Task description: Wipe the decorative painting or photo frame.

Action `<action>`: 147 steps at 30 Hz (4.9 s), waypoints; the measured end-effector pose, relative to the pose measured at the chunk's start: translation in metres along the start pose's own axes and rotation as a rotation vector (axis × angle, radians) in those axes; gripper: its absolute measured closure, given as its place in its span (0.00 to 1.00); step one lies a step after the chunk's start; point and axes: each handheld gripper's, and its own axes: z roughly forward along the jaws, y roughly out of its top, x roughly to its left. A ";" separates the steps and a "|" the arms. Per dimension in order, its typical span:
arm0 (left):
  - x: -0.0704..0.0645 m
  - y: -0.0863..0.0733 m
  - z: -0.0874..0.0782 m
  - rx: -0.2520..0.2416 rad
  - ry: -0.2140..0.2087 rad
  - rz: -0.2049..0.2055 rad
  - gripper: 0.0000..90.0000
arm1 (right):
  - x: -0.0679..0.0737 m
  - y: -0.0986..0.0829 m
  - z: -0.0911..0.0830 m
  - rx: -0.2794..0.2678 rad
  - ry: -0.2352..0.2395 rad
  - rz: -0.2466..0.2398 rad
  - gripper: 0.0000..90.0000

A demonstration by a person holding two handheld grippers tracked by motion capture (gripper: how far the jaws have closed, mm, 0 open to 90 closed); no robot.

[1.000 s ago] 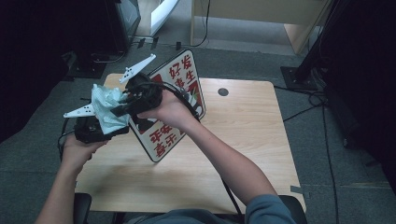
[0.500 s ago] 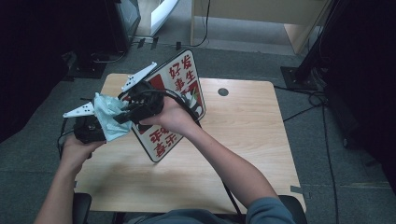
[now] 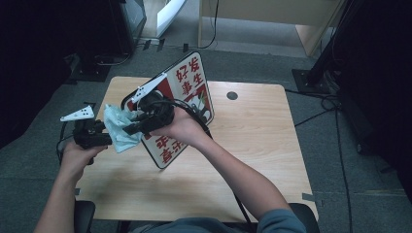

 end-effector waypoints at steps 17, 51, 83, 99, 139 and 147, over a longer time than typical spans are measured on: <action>0.001 -0.003 -0.001 -0.014 0.024 0.029 0.38 | -0.003 -0.022 0.008 -0.002 0.013 0.031 0.86; -0.001 -0.004 0.003 0.043 0.039 0.026 0.37 | -0.008 -0.062 0.019 0.014 0.015 0.073 0.86; -0.010 0.003 -0.001 0.059 0.034 0.049 0.43 | -0.013 -0.100 0.034 0.055 0.008 0.104 0.86; -0.025 0.014 -0.006 0.046 -0.013 0.071 0.46 | -0.016 -0.122 0.044 0.079 0.007 0.129 0.86; -0.042 0.026 0.021 0.077 -0.096 -0.016 0.75 | -0.025 -0.167 0.066 0.122 0.001 0.167 0.86; -0.041 0.026 0.022 0.086 -0.117 -0.027 0.79 | -0.028 -0.175 0.069 0.140 0.002 0.172 0.86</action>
